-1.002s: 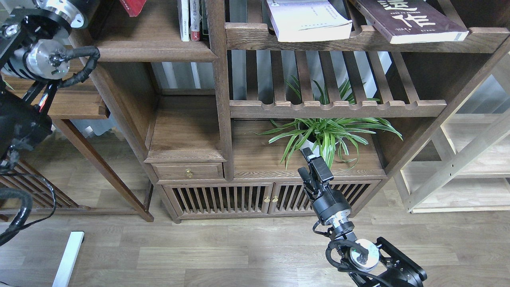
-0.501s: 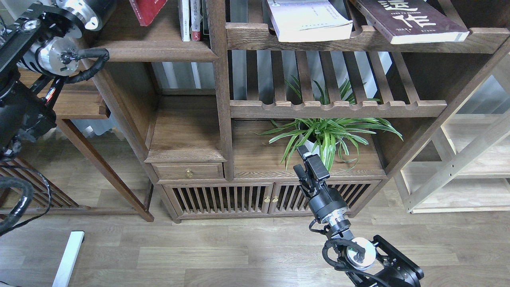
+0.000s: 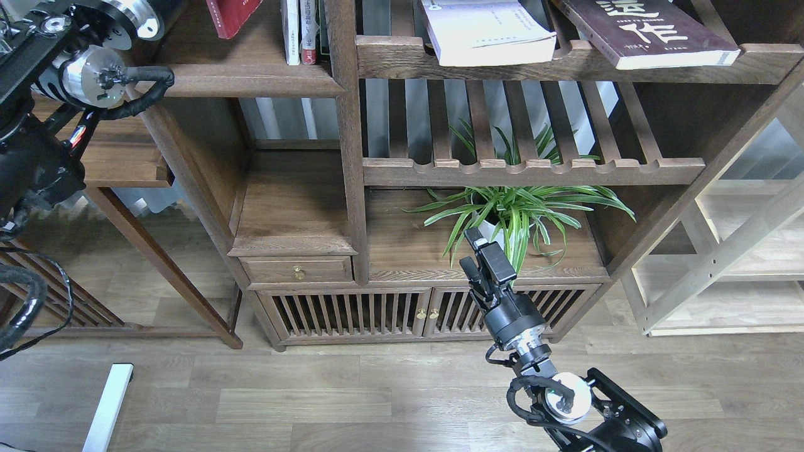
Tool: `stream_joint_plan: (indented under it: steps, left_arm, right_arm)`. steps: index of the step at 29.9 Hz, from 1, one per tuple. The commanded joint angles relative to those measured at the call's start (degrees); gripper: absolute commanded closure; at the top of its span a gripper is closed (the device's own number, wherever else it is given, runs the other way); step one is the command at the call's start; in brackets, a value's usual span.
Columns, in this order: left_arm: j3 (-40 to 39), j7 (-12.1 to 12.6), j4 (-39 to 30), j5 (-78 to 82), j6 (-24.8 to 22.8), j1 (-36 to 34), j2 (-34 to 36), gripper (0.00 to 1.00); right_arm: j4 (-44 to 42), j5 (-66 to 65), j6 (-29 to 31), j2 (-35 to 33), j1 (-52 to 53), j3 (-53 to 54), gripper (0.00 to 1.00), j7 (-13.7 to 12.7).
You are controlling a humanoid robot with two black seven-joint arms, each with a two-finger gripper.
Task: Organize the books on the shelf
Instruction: 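Push the red book upright into the top shelf with the left gripper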
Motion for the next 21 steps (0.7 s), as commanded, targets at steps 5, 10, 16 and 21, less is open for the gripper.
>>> stream_joint_plan:
  steps: [5,10,16,21]
  left_arm:
    - [1.07,-0.79,2.02,0.09,0.53,-0.15,-0.85,0.76]
    - [1.60,-1.31,2.82,0.00,3.51,-0.42,-1.20,0.63]
    - [1.60,-2.37,3.17,0.00,4.31,-0.86,-2.08,0.54]
    - [1.69,-2.72,3.17,0.00,4.31,-1.47,-2.17,0.51]
  right_arm:
    - [0.71,0.00,0.00,0.00,-0.08,0.09,0.01,0.00]
    - [0.97,0.00,0.00,0.00,-0.08,0.17,0.02,0.00]
    - [1.06,-0.09,0.00,0.00,-0.52,0.00,0.01,0.00]
    - [1.24,-0.17,0.00,0.00,-0.61,0.00,0.02,0.00]
